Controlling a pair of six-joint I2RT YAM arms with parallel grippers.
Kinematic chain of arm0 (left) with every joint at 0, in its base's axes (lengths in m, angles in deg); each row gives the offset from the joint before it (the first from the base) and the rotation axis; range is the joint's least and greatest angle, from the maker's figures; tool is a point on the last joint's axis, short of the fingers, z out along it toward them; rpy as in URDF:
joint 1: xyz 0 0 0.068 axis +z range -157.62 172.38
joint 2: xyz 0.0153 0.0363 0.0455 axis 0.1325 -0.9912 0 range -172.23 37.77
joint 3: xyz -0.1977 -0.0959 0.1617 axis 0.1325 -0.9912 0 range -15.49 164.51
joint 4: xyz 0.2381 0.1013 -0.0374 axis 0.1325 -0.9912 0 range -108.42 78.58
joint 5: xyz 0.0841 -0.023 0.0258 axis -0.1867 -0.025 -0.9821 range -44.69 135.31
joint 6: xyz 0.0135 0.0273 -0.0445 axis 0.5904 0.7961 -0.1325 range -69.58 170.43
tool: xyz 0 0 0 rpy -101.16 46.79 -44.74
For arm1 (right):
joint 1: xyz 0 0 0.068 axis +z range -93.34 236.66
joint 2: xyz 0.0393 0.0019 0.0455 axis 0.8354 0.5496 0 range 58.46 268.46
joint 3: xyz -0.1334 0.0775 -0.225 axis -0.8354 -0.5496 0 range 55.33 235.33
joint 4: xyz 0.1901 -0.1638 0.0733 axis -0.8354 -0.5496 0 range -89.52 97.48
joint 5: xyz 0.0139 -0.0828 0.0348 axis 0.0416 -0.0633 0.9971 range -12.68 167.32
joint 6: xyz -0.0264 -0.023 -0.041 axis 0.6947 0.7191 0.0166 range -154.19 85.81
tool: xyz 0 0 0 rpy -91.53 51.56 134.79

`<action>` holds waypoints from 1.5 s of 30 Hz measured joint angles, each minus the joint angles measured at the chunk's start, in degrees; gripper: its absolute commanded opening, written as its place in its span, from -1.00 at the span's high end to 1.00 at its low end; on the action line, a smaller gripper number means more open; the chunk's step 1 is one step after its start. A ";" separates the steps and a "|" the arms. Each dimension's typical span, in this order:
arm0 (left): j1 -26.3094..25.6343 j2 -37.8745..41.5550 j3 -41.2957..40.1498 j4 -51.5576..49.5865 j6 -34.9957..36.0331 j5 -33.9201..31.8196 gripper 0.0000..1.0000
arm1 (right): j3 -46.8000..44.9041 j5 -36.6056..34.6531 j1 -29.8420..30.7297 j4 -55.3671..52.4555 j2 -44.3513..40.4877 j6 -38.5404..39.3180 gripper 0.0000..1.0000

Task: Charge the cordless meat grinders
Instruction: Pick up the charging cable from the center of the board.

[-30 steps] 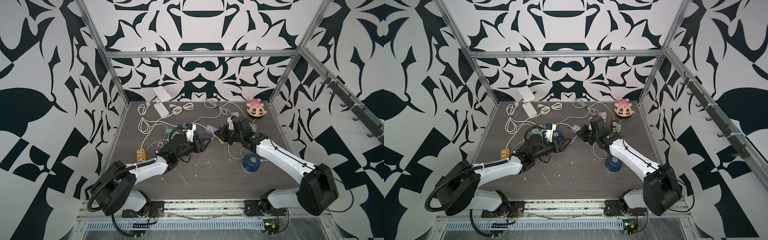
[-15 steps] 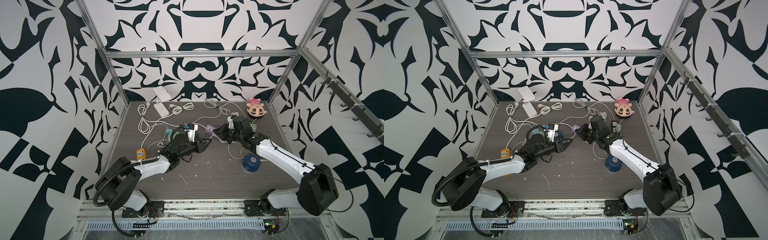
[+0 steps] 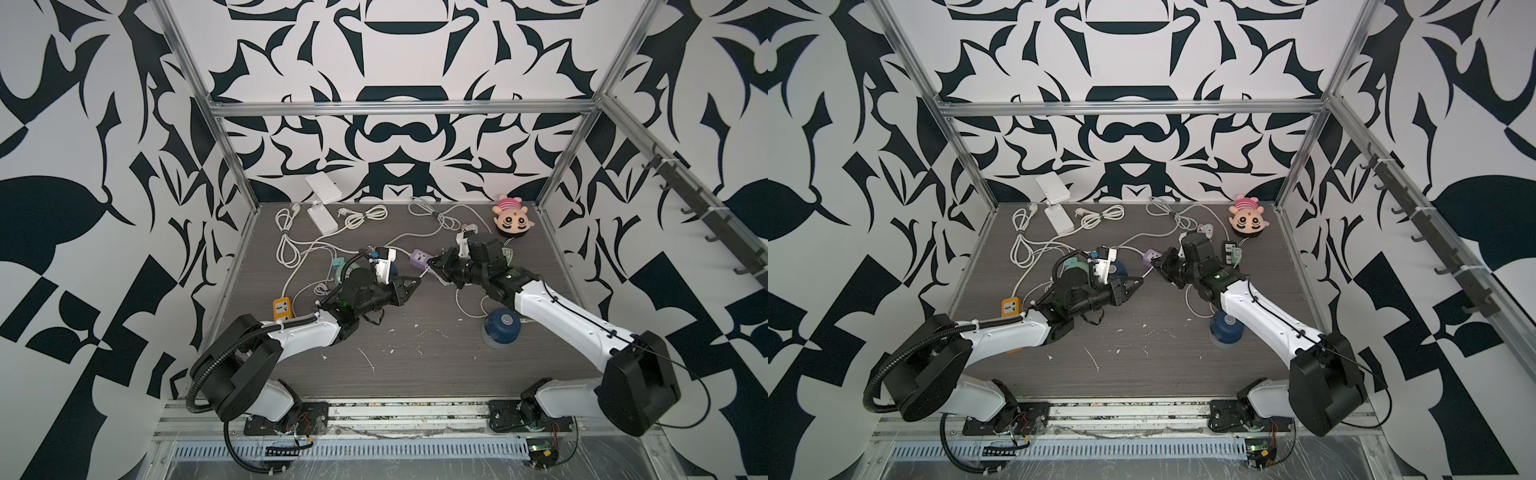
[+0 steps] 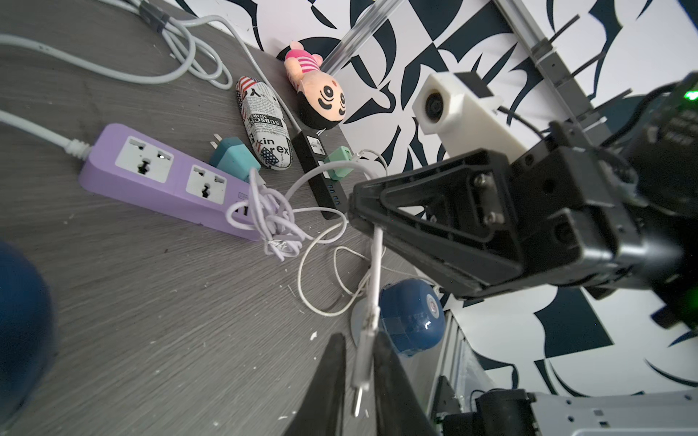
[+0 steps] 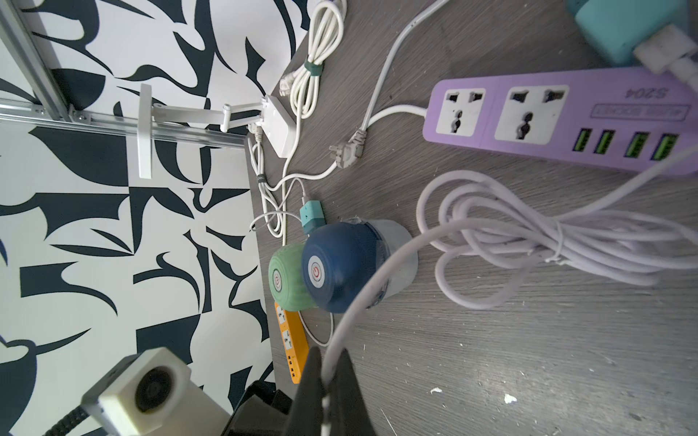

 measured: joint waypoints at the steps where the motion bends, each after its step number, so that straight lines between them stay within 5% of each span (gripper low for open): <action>1: 0.00 0.00 0.02 0.02 -0.07 0.24 0.85 | 0.00 -0.02 0.00 -0.09 -0.26 0.02 1.00; 4: -0.04 0.24 0.22 -0.26 -0.13 0.50 1.00 | 0.00 -0.11 -0.04 -0.44 -0.55 0.35 0.94; 5: -0.04 0.35 0.22 -0.42 -0.09 0.50 1.00 | 0.00 -0.04 -0.15 -0.66 -0.63 0.59 0.73; 10: 0.15 3.23 0.48 -5.90 0.72 -0.63 1.00 | 1.11 -1.60 -0.90 -8.50 -2.14 5.77 -0.95; 18: 3.06 9.18 7.08 -26.25 5.14 2.51 1.00 | 3.23 -8.07 -1.62 -23.85 -8.79 21.00 -0.98; 23: 5.05 9.44 13.60 -42.95 9.51 8.74 1.00 | -4.87 -2.40 -1.51 -21.92 -17.53 28.94 -0.99; 25: 5.55 9.44 15.06 -48.85 11.43 11.26 1.00 | -5.14 -0.42 -0.70 -21.75 -16.87 32.50 -0.81; 28: 5.99 10.23 15.04 -55.80 13.44 14.03 1.00 | -5.14 -0.87 2.58 -21.40 -15.41 37.51 -0.24; 37: 8.35 15.23 13.14 -64.74 16.22 21.03 1.00 | -6.12 -7.69 20.33 -15.61 -12.63 56.33 0.02; 45: 9.88 15.39 12.07 -68.24 17.94 24.87 1.00 | -9.81 -6.29 21.92 -7.65 -15.10 69.81 0.14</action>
